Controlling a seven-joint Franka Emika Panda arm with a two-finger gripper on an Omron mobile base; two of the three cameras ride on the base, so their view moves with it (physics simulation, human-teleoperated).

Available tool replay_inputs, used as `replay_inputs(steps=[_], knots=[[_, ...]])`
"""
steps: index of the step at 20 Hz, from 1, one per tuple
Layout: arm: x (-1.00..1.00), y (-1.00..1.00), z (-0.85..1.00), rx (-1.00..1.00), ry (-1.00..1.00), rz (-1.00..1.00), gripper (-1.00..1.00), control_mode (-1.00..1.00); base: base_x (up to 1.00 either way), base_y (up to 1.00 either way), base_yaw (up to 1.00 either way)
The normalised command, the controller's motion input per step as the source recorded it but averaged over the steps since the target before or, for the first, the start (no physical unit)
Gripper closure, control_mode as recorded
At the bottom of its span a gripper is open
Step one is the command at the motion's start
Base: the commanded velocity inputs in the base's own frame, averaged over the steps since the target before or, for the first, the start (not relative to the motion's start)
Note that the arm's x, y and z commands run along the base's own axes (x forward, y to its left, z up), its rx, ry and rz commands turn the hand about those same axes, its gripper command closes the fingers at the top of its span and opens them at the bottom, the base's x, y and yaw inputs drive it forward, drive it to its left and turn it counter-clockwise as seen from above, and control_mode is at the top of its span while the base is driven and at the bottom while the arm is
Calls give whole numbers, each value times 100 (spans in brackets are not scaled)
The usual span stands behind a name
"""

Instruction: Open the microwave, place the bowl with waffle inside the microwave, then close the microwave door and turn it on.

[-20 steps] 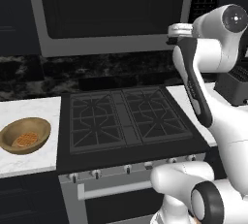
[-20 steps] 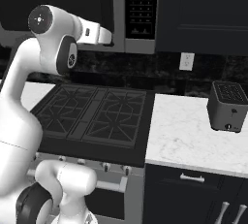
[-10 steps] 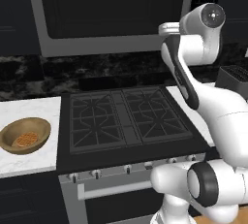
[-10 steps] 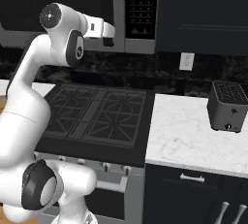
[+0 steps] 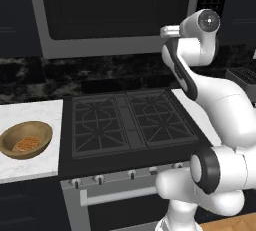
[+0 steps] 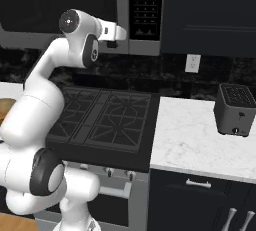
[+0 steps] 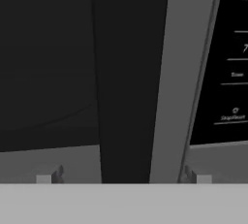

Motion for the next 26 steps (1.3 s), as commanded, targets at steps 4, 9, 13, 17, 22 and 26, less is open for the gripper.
replay_inputs(steps=[4,9,13,17,22,26], knots=[[61,-21,-31,0,-5,0,-100,-100,0,0,0],[84,-2,-49,0,-10,2,-100,-100,0,0,0],[100,0,-41,0,-10,5,-100,-100,0,0,0],[99,0,-25,3,-8,6,100,-100,0,0,0],[79,47,-2,7,-3,5,100,-100,0,0,0],[50,94,0,1,0,0,100,-100,0,0,0]])
